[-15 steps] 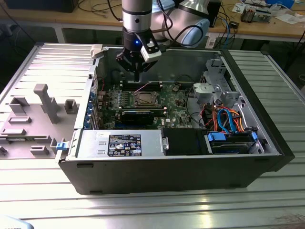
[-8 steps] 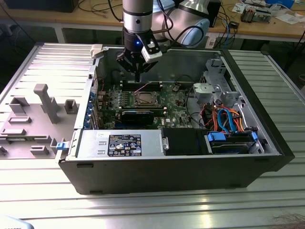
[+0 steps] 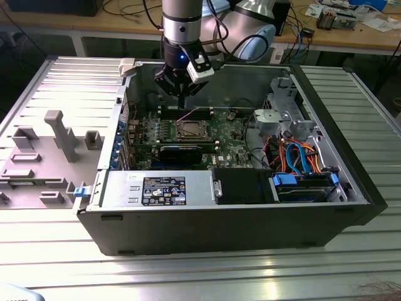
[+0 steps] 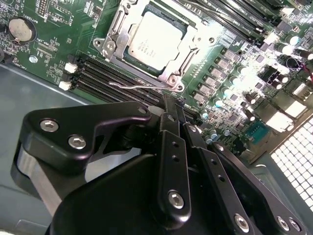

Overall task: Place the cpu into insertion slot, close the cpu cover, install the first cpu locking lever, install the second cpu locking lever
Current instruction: 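Install the first cpu locking lever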

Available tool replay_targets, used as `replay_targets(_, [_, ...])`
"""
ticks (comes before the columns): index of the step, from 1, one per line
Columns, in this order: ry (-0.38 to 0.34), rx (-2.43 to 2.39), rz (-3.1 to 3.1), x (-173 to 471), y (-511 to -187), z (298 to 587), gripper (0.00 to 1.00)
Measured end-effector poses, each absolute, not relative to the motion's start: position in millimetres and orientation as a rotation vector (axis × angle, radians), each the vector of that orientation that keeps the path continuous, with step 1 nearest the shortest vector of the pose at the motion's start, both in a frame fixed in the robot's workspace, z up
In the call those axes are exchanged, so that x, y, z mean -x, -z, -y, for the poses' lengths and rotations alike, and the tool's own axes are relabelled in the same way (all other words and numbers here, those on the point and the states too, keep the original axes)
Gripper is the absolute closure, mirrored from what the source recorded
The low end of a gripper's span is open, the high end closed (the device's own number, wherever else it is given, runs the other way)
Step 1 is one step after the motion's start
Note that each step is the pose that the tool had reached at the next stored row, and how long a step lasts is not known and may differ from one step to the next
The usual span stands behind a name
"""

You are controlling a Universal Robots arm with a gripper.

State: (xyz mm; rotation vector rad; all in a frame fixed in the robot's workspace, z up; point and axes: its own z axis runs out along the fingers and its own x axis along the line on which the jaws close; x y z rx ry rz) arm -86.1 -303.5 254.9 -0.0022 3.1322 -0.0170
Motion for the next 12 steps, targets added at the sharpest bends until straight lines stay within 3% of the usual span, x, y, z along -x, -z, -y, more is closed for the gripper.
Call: replay_targets(12, [0.017,0.002,-3.132,79.8,-252.2,303.5,0.89])
